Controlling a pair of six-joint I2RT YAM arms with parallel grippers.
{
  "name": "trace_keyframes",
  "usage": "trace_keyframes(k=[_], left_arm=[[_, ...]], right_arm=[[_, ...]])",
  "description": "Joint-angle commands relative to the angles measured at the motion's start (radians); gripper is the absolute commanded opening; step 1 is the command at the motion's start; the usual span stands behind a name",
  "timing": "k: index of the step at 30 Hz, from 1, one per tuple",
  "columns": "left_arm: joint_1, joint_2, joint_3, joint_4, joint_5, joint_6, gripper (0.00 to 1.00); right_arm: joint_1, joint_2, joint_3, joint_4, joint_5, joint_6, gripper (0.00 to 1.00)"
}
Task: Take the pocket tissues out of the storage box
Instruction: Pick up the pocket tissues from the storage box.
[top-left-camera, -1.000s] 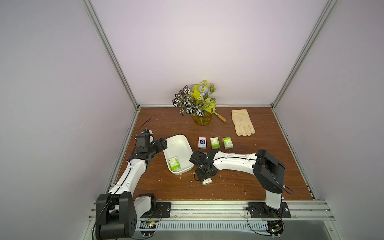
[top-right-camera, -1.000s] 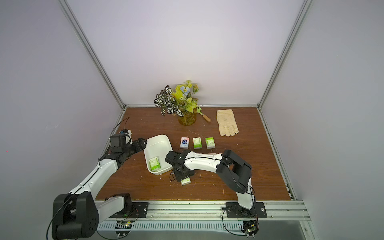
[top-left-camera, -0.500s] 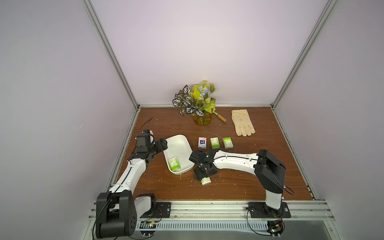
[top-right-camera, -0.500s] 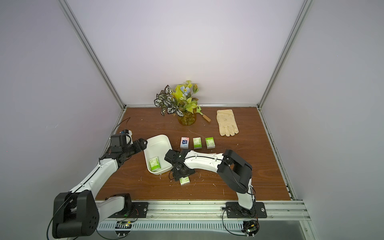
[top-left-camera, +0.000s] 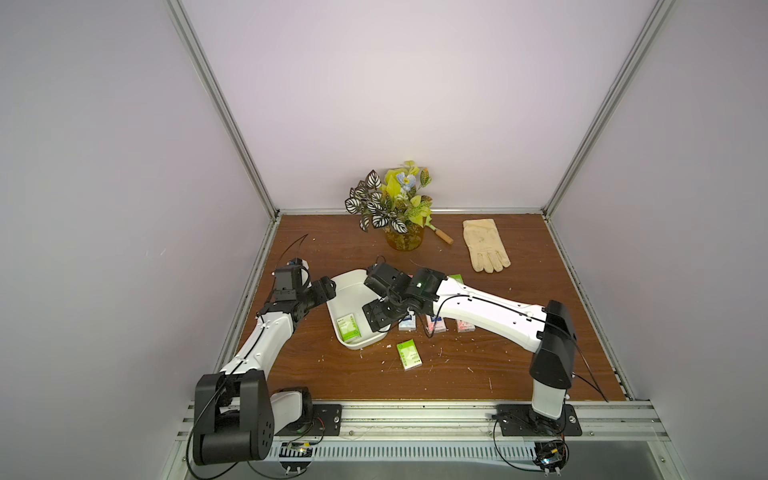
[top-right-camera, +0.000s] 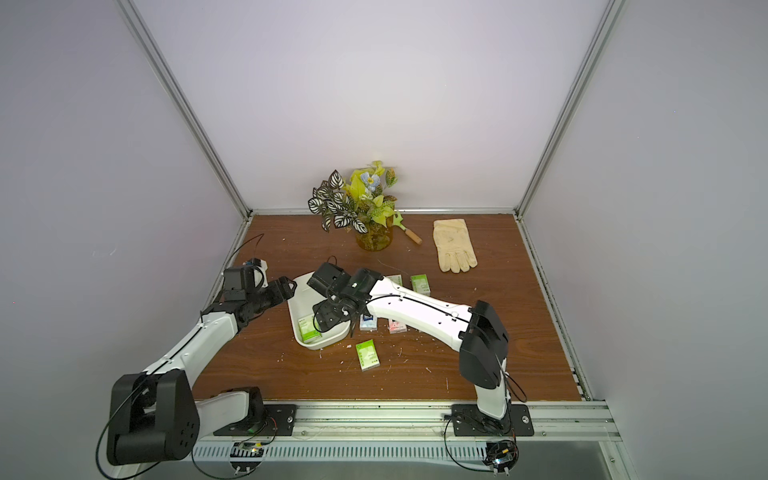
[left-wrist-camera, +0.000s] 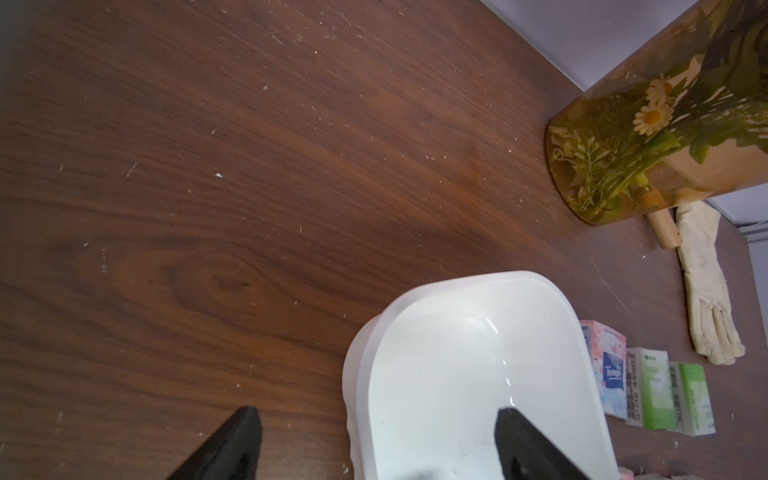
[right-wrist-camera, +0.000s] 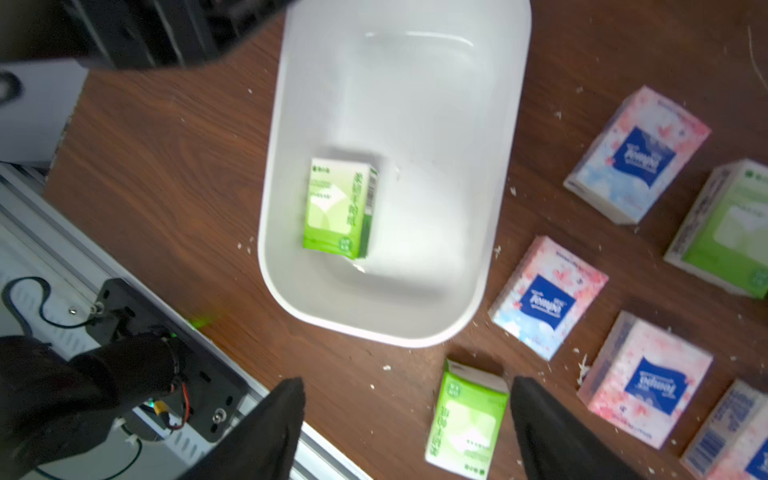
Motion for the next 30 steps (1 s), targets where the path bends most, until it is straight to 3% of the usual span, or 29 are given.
trace_keyframes(k=[1,6,12,30], left_arm=[[0.013,0.019,0.022,-0.019,0.036,0.021,0.79],[0.012,0.042,0.018,-0.016,0.056,0.023,0.66],[0.013,0.055,0.011,0.003,0.069,0.015,0.57],[0.013,0.086,-0.013,0.034,0.085,0.003,0.34]], right_arm=[[0.016,0.1,0.12,-0.055,0.034,-0.077,0.85],[0.019,0.243,0.308,-0.092,0.025,-0.115,0.84],[0.018,0.348,0.407,-0.097,0.007,-0.126,0.85],[0.026,0.465,0.414,-0.057,-0.069,-0.146,0.84]])
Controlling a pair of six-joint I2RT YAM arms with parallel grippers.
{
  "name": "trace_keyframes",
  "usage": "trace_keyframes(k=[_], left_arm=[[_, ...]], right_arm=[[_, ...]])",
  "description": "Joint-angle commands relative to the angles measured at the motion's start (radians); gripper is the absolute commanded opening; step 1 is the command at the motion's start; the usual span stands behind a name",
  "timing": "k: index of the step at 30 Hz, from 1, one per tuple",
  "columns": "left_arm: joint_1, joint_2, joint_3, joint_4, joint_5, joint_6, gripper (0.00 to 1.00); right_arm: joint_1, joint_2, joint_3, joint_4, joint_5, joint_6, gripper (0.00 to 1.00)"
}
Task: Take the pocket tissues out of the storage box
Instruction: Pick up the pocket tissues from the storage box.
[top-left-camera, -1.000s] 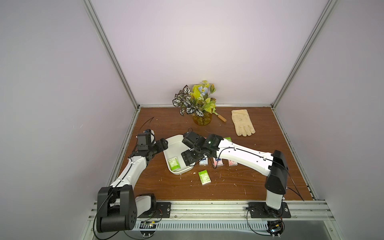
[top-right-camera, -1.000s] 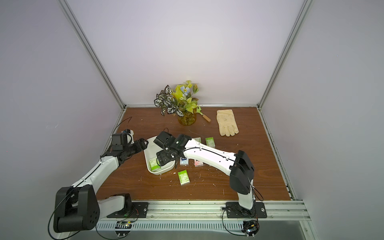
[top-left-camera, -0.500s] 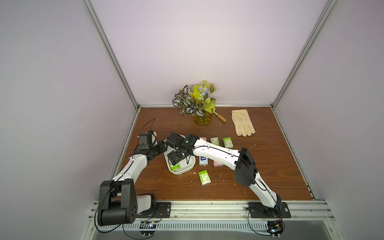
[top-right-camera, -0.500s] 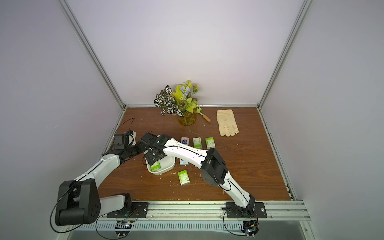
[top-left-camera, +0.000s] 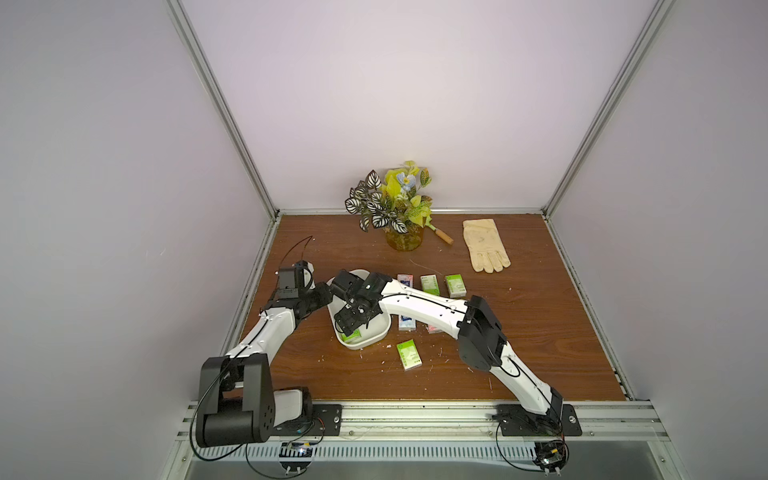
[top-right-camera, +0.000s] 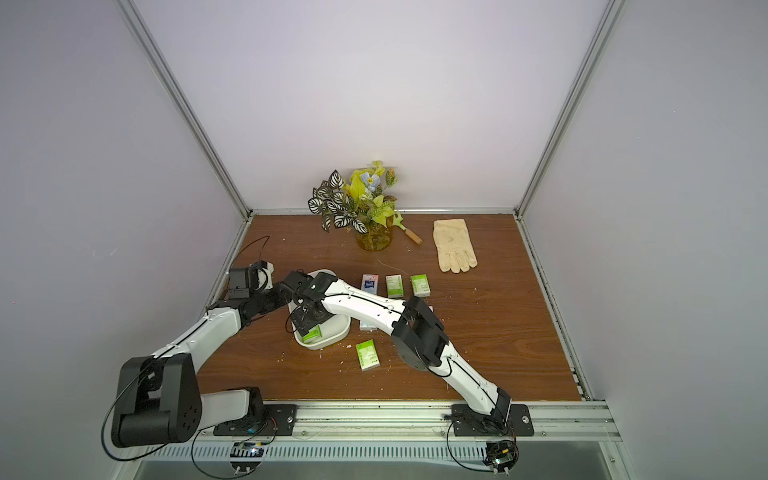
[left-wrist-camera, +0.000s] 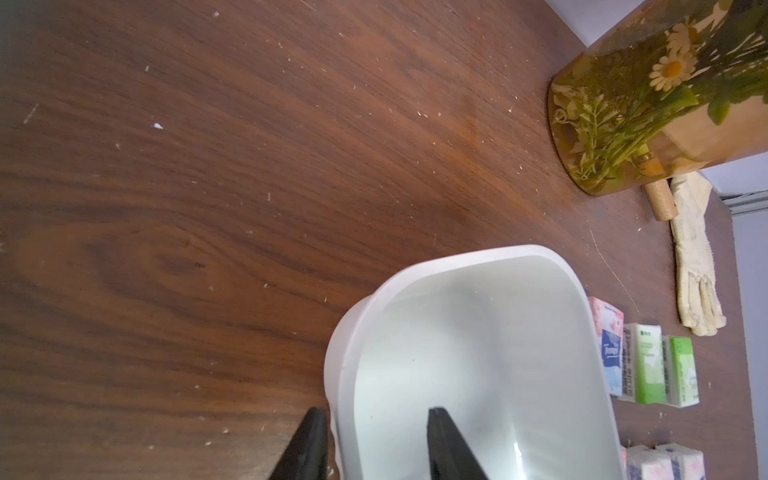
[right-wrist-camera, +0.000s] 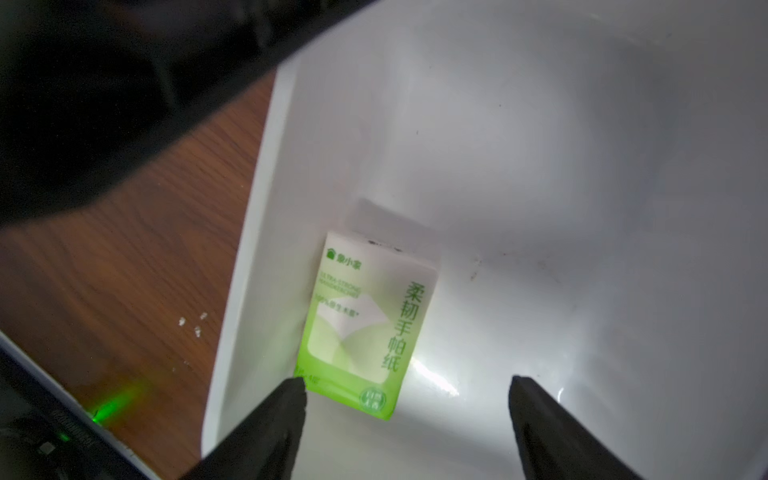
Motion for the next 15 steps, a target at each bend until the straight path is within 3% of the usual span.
trace_keyframes(k=[1,15], left_arm=[[0.013,0.012,-0.01,0.008,0.015,0.001,0.33],[0.013,0.01,-0.013,0.0,0.027,0.001,0.14]], right_arm=[[0.013,0.011,0.018,0.005,-0.032,-0.023,0.84],[0.026,0.107,0.095,0.009,-0.082,-0.042,0.83]])
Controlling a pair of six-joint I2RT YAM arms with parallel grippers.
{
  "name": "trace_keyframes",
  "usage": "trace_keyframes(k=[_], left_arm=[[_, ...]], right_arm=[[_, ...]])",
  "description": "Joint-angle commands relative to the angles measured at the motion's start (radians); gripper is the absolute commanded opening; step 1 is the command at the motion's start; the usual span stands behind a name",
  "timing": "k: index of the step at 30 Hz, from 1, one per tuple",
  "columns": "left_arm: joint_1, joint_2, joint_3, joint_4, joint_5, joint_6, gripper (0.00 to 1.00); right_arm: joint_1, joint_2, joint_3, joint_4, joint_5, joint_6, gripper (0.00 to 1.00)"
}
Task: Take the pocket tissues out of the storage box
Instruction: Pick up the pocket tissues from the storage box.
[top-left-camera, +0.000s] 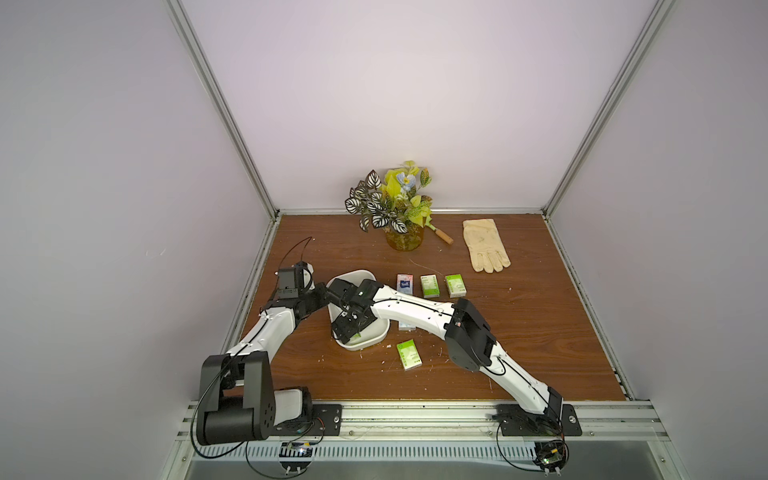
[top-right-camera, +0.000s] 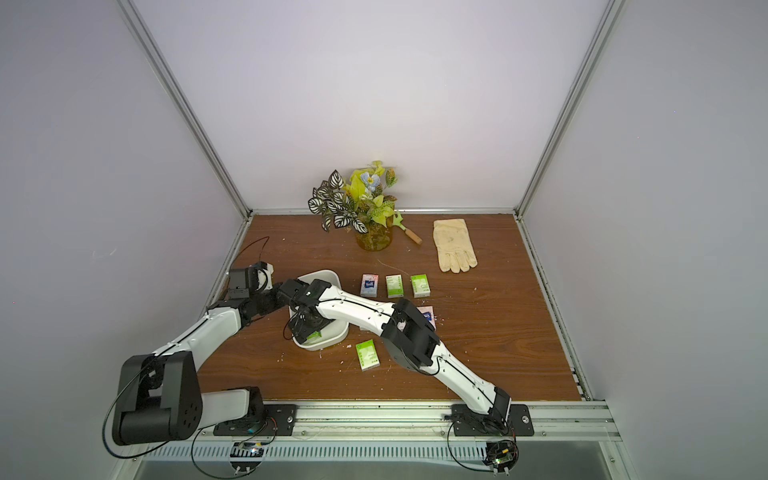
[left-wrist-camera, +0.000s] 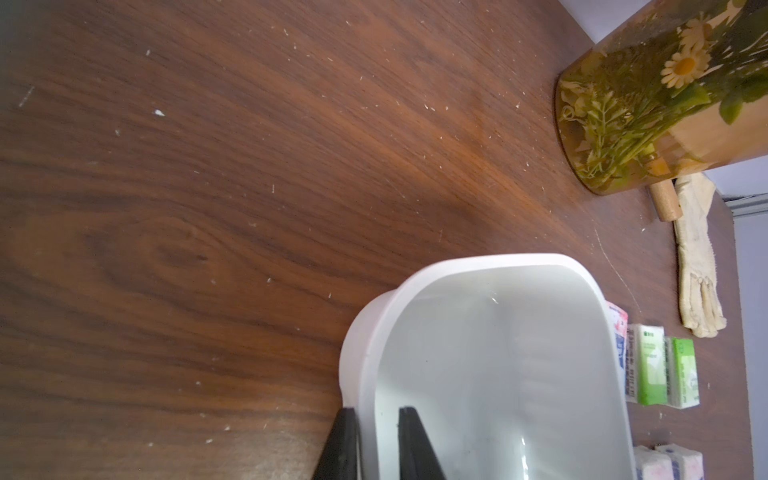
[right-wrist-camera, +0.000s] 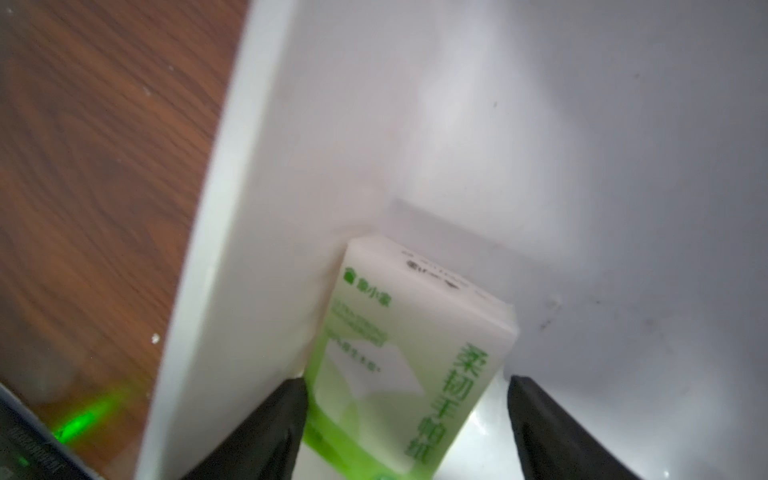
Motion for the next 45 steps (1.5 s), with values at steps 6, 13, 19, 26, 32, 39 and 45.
trace_keyframes(k=[6,13,19,26,32,39,45], left_arm=[[0.012,-0.002,-0.008,-0.004,0.016,0.009,0.12],[0.012,0.004,0.0,-0.005,0.02,0.012,0.09],[0.012,0.006,0.0,-0.006,0.021,0.017,0.06],[0.011,0.009,-0.002,-0.003,0.03,0.018,0.03],[0.012,0.003,0.0,-0.01,0.028,0.021,0.02],[0.011,0.006,-0.001,-0.009,0.03,0.02,0.01],[0.011,0.003,0.001,-0.01,0.032,0.021,0.01]], right_arm=[[0.003,0.008,0.038,-0.064,0.096,-0.016,0.81],[-0.022,-0.034,0.011,-0.092,0.189,0.006,0.72],[-0.027,-0.05,0.03,-0.133,0.259,0.011,0.71],[-0.03,-0.043,0.067,-0.111,0.194,-0.008,0.72],[-0.034,0.0,0.083,-0.089,0.15,0.002,0.78],[-0.044,0.04,0.091,-0.058,0.124,0.004,0.8],[-0.045,0.068,0.082,-0.056,0.119,0.007,0.74]])
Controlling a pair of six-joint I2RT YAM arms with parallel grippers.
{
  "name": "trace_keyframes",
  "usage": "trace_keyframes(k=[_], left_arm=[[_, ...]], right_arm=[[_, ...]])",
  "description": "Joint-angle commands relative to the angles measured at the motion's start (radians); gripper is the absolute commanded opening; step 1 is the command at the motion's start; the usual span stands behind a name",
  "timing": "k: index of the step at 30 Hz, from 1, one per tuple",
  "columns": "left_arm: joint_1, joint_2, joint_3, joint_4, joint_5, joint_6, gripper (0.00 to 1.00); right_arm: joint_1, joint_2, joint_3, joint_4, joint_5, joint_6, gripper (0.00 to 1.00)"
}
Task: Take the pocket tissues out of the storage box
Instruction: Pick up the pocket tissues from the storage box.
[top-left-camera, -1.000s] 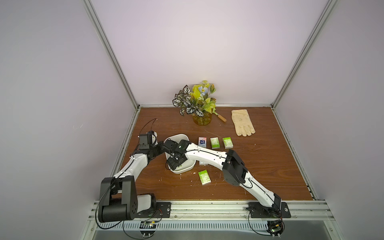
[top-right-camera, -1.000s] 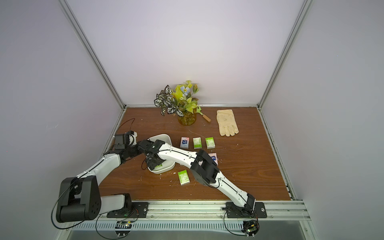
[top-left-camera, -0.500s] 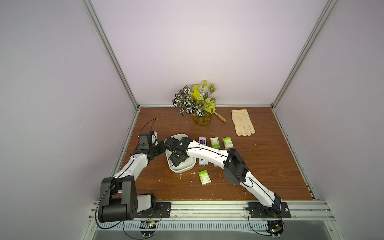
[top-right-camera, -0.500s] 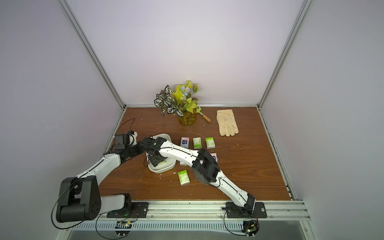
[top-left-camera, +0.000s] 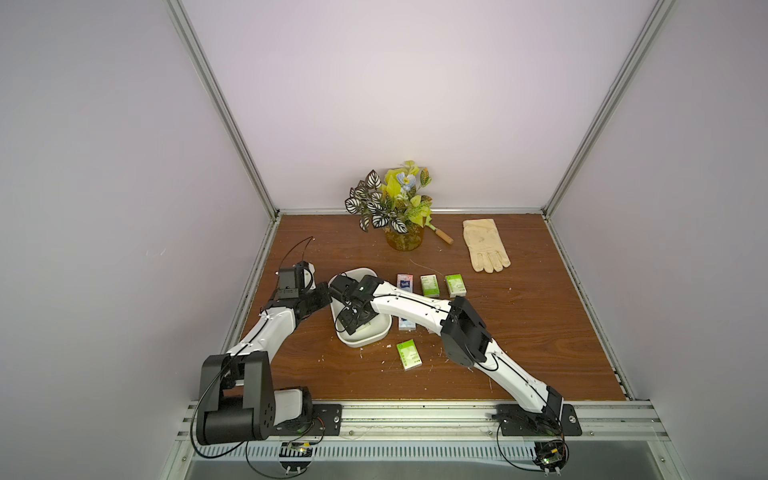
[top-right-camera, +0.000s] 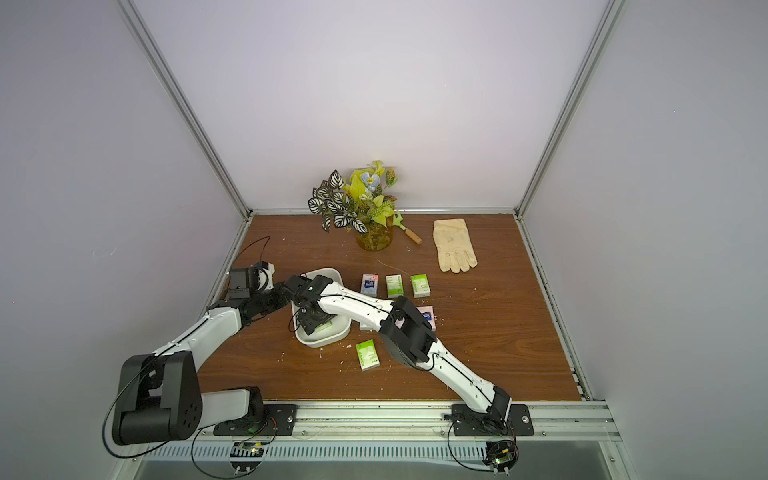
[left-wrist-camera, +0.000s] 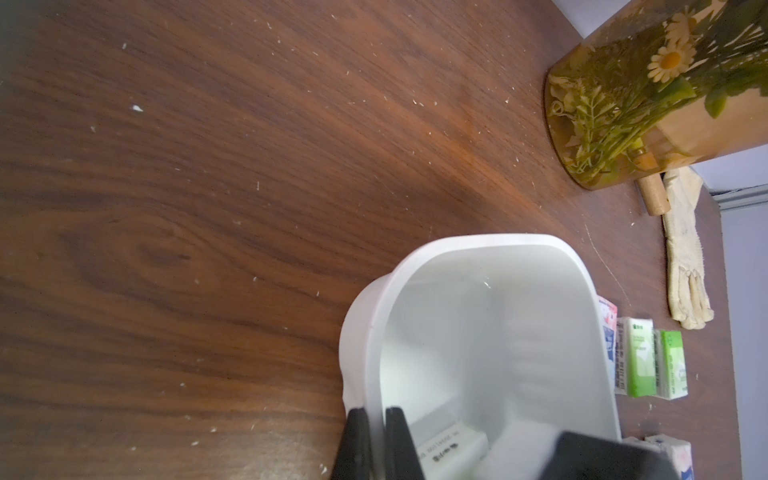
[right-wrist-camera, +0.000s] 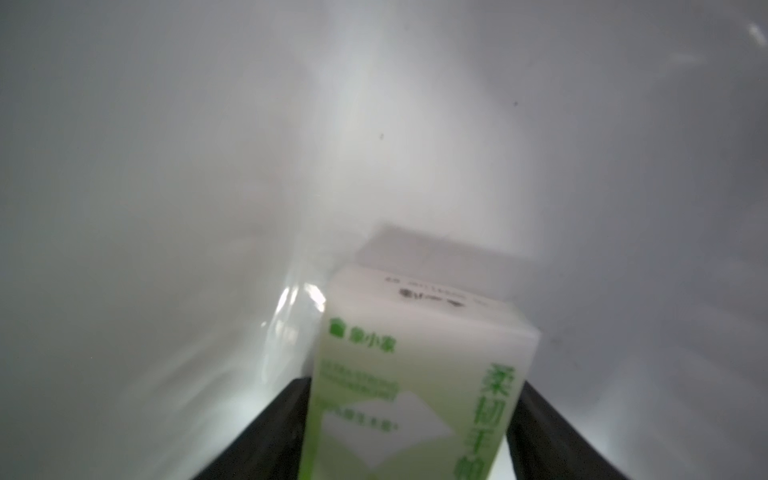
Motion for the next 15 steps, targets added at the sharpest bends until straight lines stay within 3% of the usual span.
trace_keyframes(k=[1,3,6,15], left_arm=[[0.011,0.003,0.0,-0.014,0.011,0.019,0.01],[0.011,-0.001,0.003,-0.017,0.01,0.02,0.03],[0.011,-0.016,0.015,-0.031,0.003,0.025,0.18],[0.013,-0.145,0.144,-0.169,-0.062,0.095,0.5]], right_arm=[[-0.003,0.004,0.014,-0.015,-0.011,0.006,0.71],[-0.002,-0.011,0.01,-0.015,-0.001,0.009,0.62],[-0.006,-0.048,0.006,-0.005,0.011,0.014,0.52],[-0.025,-0.179,0.029,0.0,-0.003,0.015,0.5]])
